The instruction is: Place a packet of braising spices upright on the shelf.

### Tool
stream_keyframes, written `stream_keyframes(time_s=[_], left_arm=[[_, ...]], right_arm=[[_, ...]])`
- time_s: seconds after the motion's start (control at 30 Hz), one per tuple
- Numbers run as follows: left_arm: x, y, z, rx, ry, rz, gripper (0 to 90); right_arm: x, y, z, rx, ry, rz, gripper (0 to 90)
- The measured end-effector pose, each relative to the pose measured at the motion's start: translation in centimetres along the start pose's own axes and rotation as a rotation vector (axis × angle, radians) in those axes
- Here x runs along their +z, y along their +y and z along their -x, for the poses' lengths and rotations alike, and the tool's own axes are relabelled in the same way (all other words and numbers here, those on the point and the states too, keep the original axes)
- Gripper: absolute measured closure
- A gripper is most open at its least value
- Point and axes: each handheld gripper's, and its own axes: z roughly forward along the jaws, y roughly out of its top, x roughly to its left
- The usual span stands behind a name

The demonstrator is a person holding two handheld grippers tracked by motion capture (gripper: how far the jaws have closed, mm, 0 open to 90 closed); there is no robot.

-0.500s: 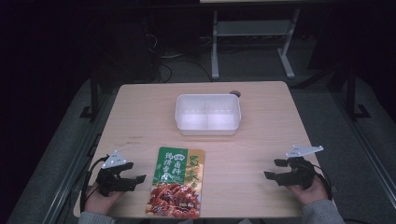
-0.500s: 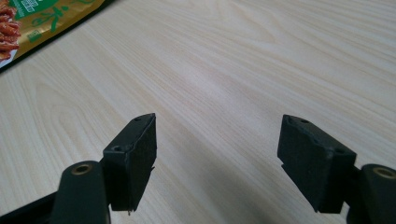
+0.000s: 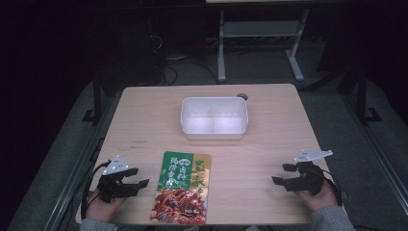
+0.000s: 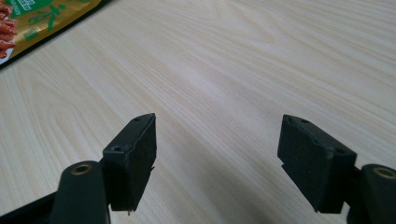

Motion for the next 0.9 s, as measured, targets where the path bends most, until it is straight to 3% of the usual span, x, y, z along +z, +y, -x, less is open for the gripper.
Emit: stream_keyframes(time_s=[0.3, 0.7, 0.9], left_arm=[[-0.6, 0.5, 0.9, 0.028, -0.030, 0.030, 55.6], [-0.6, 0.9, 1.8, 0.069, -0.074, 0.031, 71.4], [-0.6, 1.0, 2.2, 0.078, -0.094, 0.025, 74.8]], right_arm=[[0.1, 0.1, -0.1, 0.004, 0.001, -0.005, 27.7], [0.2, 0.2, -0.1, 0.003, 0.003, -0.007, 27.7], [0.2, 0.2, -0.2, 0.001, 0.003, -0.007, 27.7]])
